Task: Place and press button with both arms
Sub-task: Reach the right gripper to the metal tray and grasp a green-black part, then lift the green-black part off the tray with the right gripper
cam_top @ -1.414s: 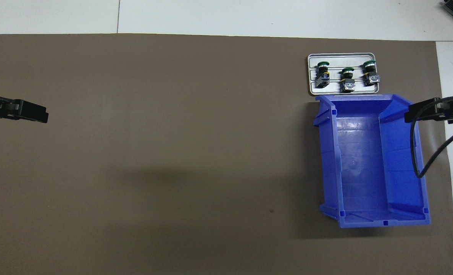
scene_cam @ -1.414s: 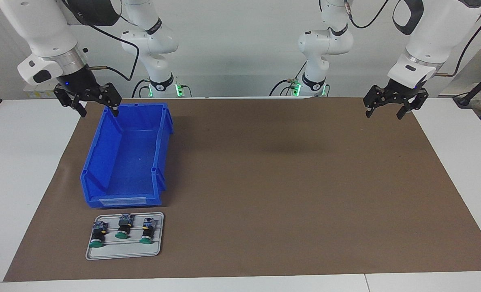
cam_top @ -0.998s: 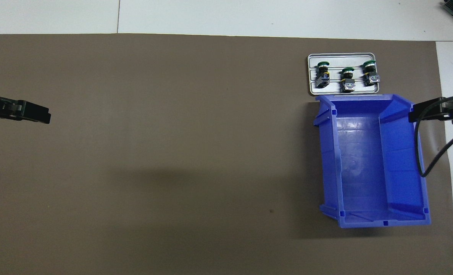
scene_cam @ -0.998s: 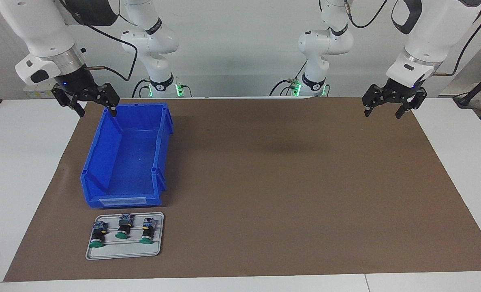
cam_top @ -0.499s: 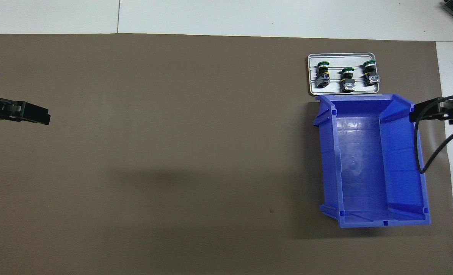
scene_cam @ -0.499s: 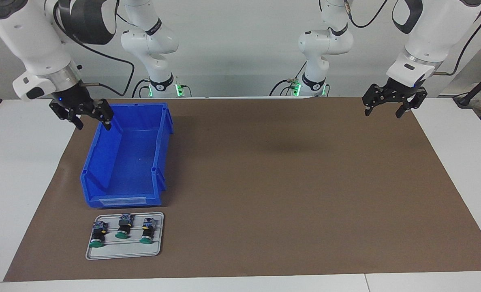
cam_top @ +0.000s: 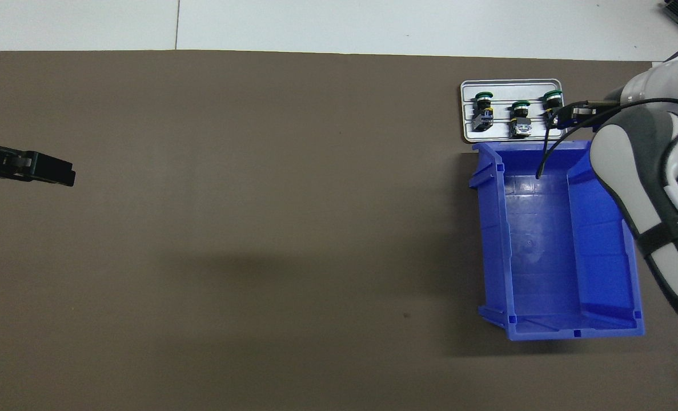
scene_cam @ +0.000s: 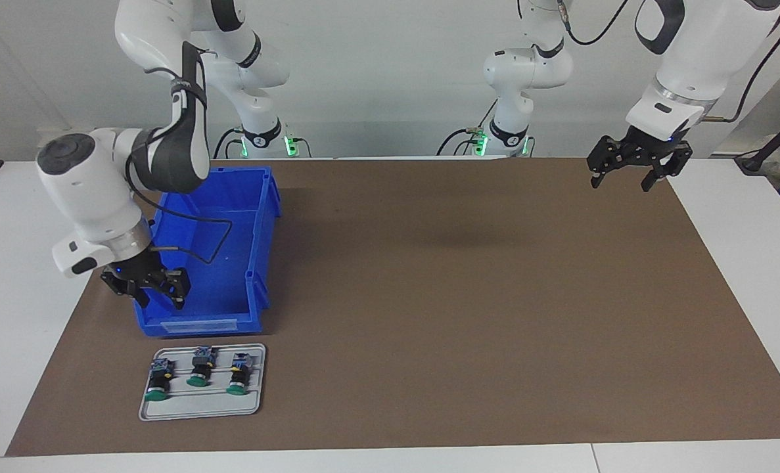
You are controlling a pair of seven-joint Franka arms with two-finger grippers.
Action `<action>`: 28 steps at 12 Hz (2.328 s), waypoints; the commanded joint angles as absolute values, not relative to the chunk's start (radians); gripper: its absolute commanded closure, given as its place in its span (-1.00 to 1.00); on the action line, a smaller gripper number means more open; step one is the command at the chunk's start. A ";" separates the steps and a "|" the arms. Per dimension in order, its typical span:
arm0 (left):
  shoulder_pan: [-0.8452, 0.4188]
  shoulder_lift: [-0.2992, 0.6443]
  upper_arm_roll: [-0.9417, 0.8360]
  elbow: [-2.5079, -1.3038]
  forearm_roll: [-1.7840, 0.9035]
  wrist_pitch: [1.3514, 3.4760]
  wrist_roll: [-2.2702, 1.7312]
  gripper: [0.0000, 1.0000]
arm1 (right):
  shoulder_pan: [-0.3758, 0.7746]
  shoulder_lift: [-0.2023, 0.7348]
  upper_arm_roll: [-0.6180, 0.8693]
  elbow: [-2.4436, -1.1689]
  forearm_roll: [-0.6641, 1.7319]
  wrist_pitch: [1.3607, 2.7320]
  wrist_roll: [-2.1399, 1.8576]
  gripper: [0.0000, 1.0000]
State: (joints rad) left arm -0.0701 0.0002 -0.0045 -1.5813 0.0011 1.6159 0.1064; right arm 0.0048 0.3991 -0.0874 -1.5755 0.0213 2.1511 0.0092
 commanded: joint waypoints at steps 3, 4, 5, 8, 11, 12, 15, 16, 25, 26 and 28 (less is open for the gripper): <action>-0.071 -0.026 -0.003 -1.612 0.006 1.626 0.123 -1.00 | 0.006 0.563 -0.081 -1.456 0.006 2.256 0.032 -0.27; -0.068 -0.026 -0.003 -1.612 0.006 1.632 0.123 -1.00 | 0.005 0.574 -0.078 -1.456 0.008 2.276 0.034 -0.36; -0.066 -0.026 -0.003 -1.612 0.006 1.638 0.121 -1.00 | 0.008 0.580 -0.077 -1.456 0.008 2.279 0.034 -0.37; -0.061 -0.026 -0.003 -1.612 0.006 1.644 0.123 -1.00 | 0.014 0.620 -0.075 -1.453 0.014 2.341 0.040 -0.43; -0.058 -0.025 -0.003 -1.612 0.006 1.654 0.132 -1.00 | 0.034 0.646 -0.074 -1.453 0.021 2.399 0.070 -0.43; -0.058 -0.026 -0.003 -1.612 0.006 1.652 0.141 -1.00 | 0.034 0.653 -0.072 -1.453 0.023 2.423 0.071 -0.43; -0.060 -0.025 -0.003 -1.614 0.006 1.654 0.158 -1.00 | 0.034 0.663 -0.072 -1.454 0.011 2.439 0.063 -0.42; -0.060 -0.025 -0.003 -1.612 0.006 1.654 0.158 -1.00 | 0.032 0.661 -0.072 -1.457 0.011 2.445 0.060 -0.42; -0.060 -0.023 -0.002 -1.614 0.006 1.671 0.156 -1.00 | 0.035 0.663 -0.072 -1.509 0.026 2.419 0.064 -0.44; -0.060 -0.025 -0.002 -1.612 0.006 1.654 0.156 -1.00 | 0.037 0.660 -0.072 -1.526 0.026 2.419 0.064 -0.44; -0.060 -0.023 -0.002 -1.614 0.006 1.675 0.158 -1.00 | 0.037 0.655 -0.071 -1.543 0.026 2.419 0.064 -0.44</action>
State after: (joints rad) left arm -0.0664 -0.0005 0.0000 -1.5858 0.0011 1.6530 0.1413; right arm 0.0376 0.6660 -0.0760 -1.5182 0.0220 2.4244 0.0519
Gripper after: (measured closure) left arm 0.000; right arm 0.278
